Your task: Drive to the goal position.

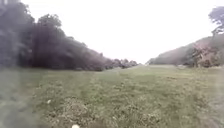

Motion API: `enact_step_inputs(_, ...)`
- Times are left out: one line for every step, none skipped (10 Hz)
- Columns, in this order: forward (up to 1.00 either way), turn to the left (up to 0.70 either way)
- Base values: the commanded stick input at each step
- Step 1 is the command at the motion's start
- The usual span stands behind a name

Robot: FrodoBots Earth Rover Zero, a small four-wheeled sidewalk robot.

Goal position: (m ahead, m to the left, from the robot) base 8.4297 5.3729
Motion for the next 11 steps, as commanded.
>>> enact_step_inputs(0.70, 0.02)
enact_step_inputs(0.70, 0.00)
enact_step_inputs(0.70, 0.00)
enact_step_inputs(0.70, 0.00)
enact_step_inputs(0.70, 0.00)
enact_step_inputs(0.70, 0.00)
enact_step_inputs(0.70, 0.00)
enact_step_inputs(0.70, 0.00)
enact_step_inputs(0.70, 0.00)
enact_step_inputs(0.70, 0.00)
enact_step_inputs(0.70, 0.00)
